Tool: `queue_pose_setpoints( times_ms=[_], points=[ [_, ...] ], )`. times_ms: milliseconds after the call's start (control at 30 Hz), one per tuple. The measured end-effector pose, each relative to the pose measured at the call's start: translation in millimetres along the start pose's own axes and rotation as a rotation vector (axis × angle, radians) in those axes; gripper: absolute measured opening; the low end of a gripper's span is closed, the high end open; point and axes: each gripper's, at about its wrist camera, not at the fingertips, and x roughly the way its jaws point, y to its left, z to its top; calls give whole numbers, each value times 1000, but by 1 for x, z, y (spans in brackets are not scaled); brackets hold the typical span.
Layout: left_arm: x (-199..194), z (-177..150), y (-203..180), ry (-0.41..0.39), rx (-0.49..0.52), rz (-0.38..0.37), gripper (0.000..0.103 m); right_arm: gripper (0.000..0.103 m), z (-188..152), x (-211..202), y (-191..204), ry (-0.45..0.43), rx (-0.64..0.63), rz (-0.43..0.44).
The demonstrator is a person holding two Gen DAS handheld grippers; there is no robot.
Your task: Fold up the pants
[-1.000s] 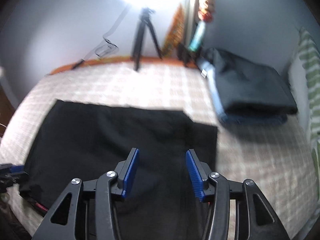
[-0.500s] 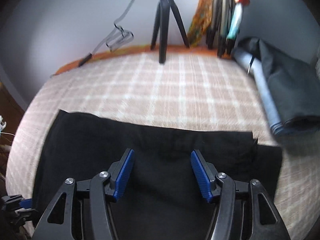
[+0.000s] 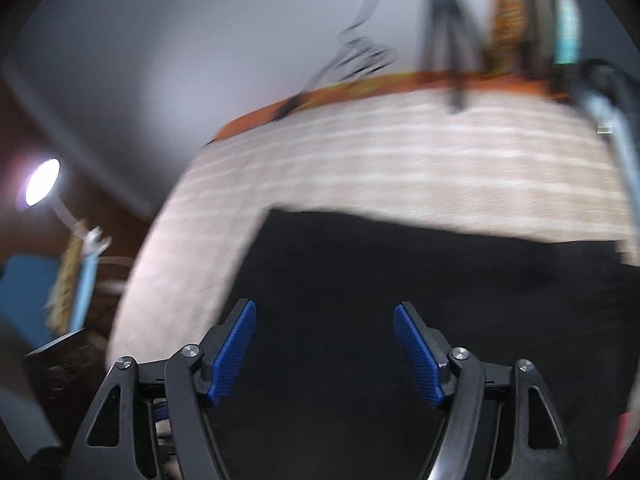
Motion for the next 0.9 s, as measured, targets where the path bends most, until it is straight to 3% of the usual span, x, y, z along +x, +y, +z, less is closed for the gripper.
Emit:
queue_pose_setpoints(
  times_ms=[133,433,500,600,633,767,900],
  points=[
    [-1,-4,-2,-20,10,-7,33,74,-6,19,28,51,-30,61],
    [6,-3,-18,-47,66,-9,33,73,-12,51,43,106,-28,60],
    [9,-3,-21,-49,76,-9,33,67,-15,54,44,113,-28,52],
    [13,-3,-23,-43,85,-1,33,45,-17,59,41,117,-34,9],
    [16,-1,-24,-37,87,-1,33,33,-18,60,39,114,-32,5],
    [14,-1,-25,-4,107,-15,33,7,-20,58,27,97,0,32],
    [-2,0,-23,28,101,-56,33,2,-21,46,26,60,-14,24]
  ],
)
